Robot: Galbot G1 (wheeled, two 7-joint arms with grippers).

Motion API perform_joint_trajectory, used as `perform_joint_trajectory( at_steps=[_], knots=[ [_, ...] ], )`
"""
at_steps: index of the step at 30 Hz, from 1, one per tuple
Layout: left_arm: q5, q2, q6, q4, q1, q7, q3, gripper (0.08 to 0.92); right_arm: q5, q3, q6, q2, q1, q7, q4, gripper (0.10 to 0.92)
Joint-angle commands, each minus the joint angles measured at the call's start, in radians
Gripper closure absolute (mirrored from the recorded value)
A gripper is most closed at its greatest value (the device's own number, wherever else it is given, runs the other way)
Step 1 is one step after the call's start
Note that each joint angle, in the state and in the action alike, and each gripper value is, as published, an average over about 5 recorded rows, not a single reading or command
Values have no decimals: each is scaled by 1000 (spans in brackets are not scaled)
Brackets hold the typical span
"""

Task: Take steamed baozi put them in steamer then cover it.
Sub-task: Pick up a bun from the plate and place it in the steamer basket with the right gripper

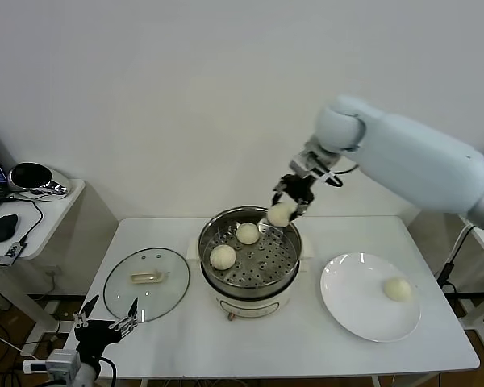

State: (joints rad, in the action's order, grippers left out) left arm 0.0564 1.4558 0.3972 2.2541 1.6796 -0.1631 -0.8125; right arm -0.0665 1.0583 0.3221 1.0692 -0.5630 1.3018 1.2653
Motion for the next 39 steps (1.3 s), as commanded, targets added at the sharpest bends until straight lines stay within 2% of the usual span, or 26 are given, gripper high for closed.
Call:
perform_joint_trajectory(
  at_steps=[1,8,11,28,39],
  knots=[
    [12,11,0,8,2,0,-7,177,180,61,367,141,5,-32,38,488],
    [20,14,1,5,0,1,-14,177,421,13,492,159,109,-84,77,482],
    [19,12,1,-2,-4,0,-15,177,461,17,501,148,123,-88,114,482],
    [15,16,1,-20,-12,-1,-9,177,417,59,493,91,153,-77,231,482],
    [14,18,0,-24,-10,0,-3,177,460,50,472,87,198,-80,207,479]
  ],
)
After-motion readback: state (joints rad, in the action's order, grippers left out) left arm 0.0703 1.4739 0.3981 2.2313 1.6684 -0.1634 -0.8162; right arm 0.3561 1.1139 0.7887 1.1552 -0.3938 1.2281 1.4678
